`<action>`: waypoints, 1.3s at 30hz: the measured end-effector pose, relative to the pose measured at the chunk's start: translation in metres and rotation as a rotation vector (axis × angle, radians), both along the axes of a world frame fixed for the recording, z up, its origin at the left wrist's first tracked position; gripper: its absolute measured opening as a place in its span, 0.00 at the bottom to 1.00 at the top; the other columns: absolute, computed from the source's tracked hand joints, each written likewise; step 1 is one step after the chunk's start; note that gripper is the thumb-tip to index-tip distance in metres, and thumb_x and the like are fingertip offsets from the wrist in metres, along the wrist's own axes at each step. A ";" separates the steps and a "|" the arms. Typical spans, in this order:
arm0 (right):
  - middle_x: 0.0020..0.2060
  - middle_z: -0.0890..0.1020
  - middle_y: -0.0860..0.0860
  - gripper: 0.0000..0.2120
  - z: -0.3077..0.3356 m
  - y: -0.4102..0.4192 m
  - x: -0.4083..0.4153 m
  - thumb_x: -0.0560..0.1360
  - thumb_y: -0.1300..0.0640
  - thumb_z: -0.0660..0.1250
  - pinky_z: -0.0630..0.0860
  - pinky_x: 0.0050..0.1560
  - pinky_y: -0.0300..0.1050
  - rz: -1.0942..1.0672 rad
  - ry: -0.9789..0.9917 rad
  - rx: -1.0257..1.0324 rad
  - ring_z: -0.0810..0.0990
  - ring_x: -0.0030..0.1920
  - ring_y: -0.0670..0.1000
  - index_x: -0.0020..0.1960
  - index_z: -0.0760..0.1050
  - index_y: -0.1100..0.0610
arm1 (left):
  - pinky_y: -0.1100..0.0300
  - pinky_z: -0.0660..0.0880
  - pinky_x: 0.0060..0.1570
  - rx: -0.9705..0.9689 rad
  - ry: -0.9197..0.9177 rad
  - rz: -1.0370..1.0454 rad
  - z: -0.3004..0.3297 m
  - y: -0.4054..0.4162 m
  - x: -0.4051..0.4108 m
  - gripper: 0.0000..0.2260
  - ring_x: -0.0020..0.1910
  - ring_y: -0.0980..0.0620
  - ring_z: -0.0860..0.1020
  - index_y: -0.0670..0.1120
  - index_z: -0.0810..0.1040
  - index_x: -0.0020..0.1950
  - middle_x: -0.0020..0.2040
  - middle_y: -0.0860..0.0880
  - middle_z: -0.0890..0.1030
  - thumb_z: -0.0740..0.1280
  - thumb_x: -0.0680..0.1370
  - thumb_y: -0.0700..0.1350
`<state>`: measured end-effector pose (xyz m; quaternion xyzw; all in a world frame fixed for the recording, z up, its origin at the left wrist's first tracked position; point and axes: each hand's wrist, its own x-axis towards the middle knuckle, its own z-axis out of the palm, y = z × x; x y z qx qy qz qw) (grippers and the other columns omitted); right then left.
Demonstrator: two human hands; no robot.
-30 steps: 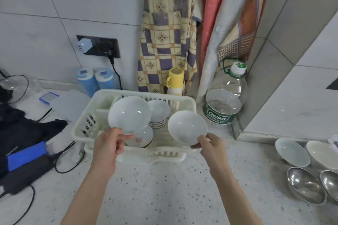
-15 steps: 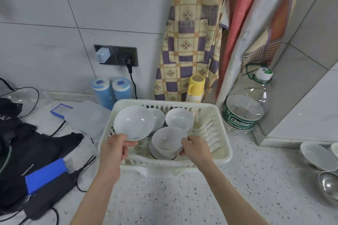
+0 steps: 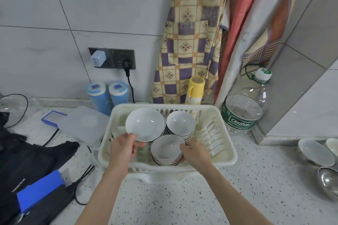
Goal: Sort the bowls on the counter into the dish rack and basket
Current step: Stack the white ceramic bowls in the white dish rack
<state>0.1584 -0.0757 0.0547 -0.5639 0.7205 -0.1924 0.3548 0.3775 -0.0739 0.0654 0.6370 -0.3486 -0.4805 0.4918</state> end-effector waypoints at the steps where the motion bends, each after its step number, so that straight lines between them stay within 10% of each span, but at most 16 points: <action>1: 0.34 0.86 0.52 0.16 -0.002 0.000 -0.001 0.73 0.52 0.58 0.78 0.40 0.49 0.001 -0.008 0.011 0.83 0.40 0.55 0.39 0.75 0.64 | 0.65 0.63 0.22 -0.002 -0.005 -0.002 -0.001 -0.001 0.000 0.10 0.22 0.56 0.63 0.39 0.80 0.46 0.36 0.44 0.86 0.62 0.74 0.43; 19: 0.40 0.86 0.55 0.12 -0.009 -0.004 -0.001 0.72 0.52 0.56 0.69 0.38 0.46 0.030 0.085 0.064 0.73 0.33 0.51 0.33 0.68 0.57 | 0.64 0.64 0.25 -0.028 0.007 0.010 -0.008 -0.002 0.001 0.08 0.26 0.54 0.65 0.39 0.80 0.48 0.36 0.43 0.86 0.63 0.76 0.41; 27: 0.42 0.86 0.52 0.18 -0.011 -0.006 0.000 0.73 0.52 0.54 0.78 0.53 0.52 0.056 0.135 0.093 0.81 0.46 0.55 0.45 0.78 0.62 | 0.64 0.64 0.25 -0.033 0.007 -0.003 -0.008 -0.002 0.001 0.08 0.26 0.54 0.65 0.40 0.80 0.48 0.37 0.43 0.86 0.63 0.76 0.41; 39: 0.41 0.85 0.48 0.14 -0.011 -0.004 0.000 0.73 0.54 0.55 0.71 0.45 0.48 0.139 0.223 0.141 0.78 0.48 0.53 0.56 0.72 0.54 | 0.65 0.66 0.24 -0.018 -0.010 -0.043 -0.010 -0.001 0.002 0.08 0.24 0.56 0.65 0.41 0.80 0.49 0.36 0.43 0.86 0.63 0.75 0.41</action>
